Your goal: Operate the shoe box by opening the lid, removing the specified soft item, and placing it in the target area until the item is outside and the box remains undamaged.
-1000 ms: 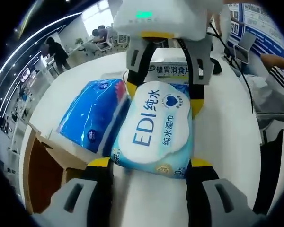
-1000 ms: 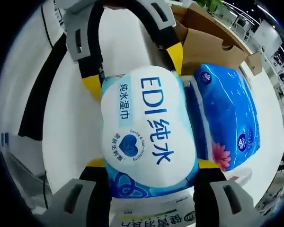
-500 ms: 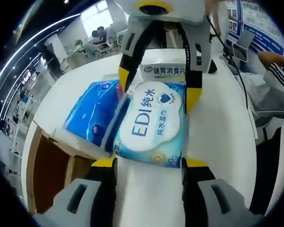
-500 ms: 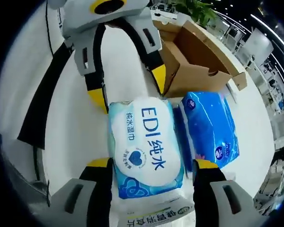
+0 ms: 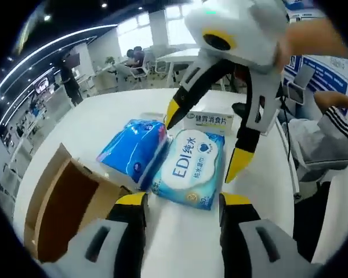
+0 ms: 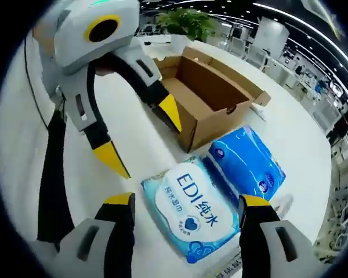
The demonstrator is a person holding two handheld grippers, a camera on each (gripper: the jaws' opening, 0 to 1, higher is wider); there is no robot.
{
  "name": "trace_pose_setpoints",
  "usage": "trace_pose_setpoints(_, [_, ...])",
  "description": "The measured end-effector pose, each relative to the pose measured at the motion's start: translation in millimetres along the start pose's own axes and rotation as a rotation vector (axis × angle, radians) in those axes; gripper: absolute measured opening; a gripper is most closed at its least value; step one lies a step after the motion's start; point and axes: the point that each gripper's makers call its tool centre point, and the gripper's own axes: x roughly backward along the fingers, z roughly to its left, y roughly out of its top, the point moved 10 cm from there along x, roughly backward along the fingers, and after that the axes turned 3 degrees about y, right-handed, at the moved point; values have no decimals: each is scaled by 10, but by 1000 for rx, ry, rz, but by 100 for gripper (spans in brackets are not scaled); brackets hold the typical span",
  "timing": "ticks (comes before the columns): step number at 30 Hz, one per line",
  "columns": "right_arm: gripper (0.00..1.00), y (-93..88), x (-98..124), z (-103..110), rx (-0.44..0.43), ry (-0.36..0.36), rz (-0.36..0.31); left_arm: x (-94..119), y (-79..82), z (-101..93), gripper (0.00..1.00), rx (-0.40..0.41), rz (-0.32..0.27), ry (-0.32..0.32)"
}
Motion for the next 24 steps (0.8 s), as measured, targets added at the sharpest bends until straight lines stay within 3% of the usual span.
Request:
trace_pose_setpoints(2, [74,11,23,8,-46,-29,-25,56,-27,-5,51,56,0,-35])
trace_pose_setpoints(5, [72,108,70,50,-54,-84,-152,182,-103,53,54,69,-7,-44])
trace_pose_setpoints(8, [72,144,96,92,-70,-96,-149,245,-148,84,59,67,-11,-51])
trace_pose_setpoints(12, [72,232,122,187,-187,-155,-213,398,-232,168,67,114,-35,-57])
trace_pose_setpoints(16, [72,242,134,213,-203,-197,-234,482,-316,208,68,152,-44,-57])
trace_pose_setpoints(20, [66,254,162,254,-185,-243,-243,591,-451,234,69,156,-25,-61])
trace_pose_setpoints(23, [69,281,216,300,-292,-273,-282,748,-528,235,75,183,-91,-83])
trace_pose_setpoints(24, [70,299,244,320,-319,-281,-296,804,-576,242,74,218,-87,-80])
